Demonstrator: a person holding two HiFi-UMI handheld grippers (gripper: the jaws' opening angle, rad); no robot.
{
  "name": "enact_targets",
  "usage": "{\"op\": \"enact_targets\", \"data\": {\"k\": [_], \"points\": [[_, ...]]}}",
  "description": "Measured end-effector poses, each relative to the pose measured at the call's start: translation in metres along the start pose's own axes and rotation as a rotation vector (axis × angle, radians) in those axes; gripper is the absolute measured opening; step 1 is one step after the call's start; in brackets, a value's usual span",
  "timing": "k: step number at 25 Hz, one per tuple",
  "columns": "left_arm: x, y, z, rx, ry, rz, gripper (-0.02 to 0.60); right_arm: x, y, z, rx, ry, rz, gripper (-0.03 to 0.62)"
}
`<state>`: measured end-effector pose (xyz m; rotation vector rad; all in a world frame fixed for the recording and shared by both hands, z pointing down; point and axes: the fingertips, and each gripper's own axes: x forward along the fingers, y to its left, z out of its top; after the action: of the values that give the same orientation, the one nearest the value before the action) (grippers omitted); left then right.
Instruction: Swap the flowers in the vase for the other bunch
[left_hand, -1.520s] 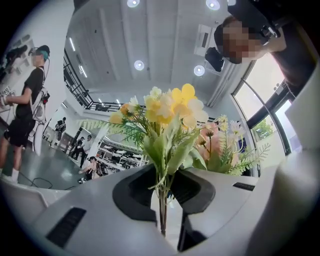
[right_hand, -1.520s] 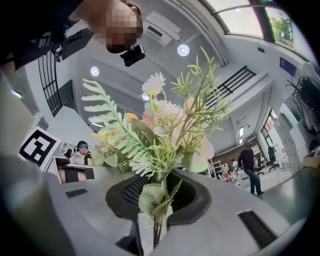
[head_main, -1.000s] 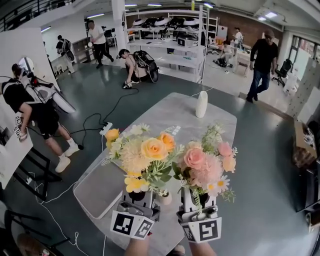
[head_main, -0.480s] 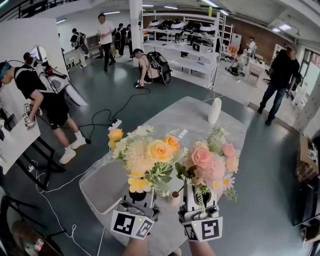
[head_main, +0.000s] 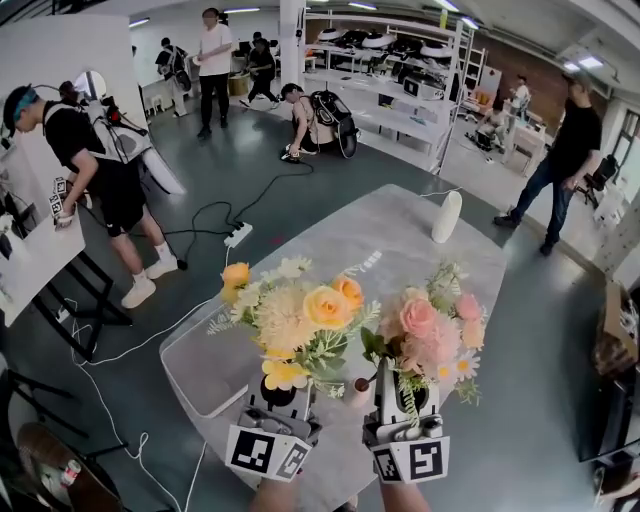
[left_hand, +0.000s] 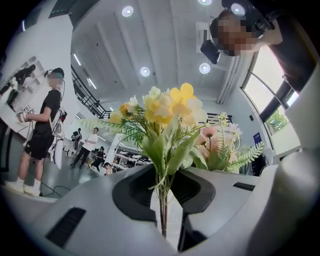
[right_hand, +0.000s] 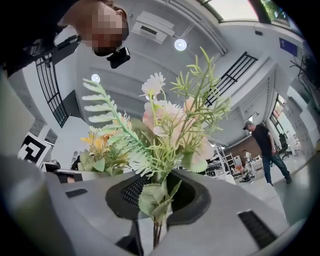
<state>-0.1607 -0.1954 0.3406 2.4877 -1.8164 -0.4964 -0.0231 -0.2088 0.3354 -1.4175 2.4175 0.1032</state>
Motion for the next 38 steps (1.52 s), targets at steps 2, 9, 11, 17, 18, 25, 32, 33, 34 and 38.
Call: {"op": "enact_targets", "data": {"k": [2,9,11,17,18,25,32,33,34,38], "points": [[-0.002,-0.001,-0.013,0.007,0.015,0.004,0.083,-0.004,-0.002,-0.009,0.001,0.007,0.003,0.089],[-0.006,0.002,-0.038,-0.042,0.058,0.034,0.083,-0.003,-0.002,-0.022,-0.002,0.052,0.010,0.089],[-0.007,0.003,-0.043,-0.048,0.072,0.036,0.083,-0.002,-0.001,-0.026,0.004,0.060,0.009,0.089],[-0.007,0.010,-0.058,-0.074,0.096,0.044,0.083,0.002,-0.001,-0.041,0.018,0.084,0.002,0.089],[-0.007,0.012,-0.059,-0.079,0.099,0.046,0.083,0.003,0.000,-0.044,0.021,0.087,0.002,0.089],[-0.008,0.010,-0.067,-0.090,0.113,0.040,0.083,0.001,0.000,-0.057,0.035,0.100,0.001,0.089],[-0.007,0.010,-0.071,-0.099,0.128,0.050,0.083,0.000,-0.008,-0.065,0.064,0.120,-0.020,0.089],[-0.007,0.011,-0.071,-0.100,0.130,0.050,0.083,-0.001,-0.009,-0.066,0.067,0.124,-0.023,0.089],[-0.007,0.011,-0.071,-0.100,0.130,0.050,0.083,-0.001,-0.009,-0.068,0.068,0.127,-0.025,0.089],[-0.007,0.013,-0.073,-0.101,0.131,0.049,0.083,-0.002,-0.009,-0.075,0.070,0.137,-0.028,0.089]]}}
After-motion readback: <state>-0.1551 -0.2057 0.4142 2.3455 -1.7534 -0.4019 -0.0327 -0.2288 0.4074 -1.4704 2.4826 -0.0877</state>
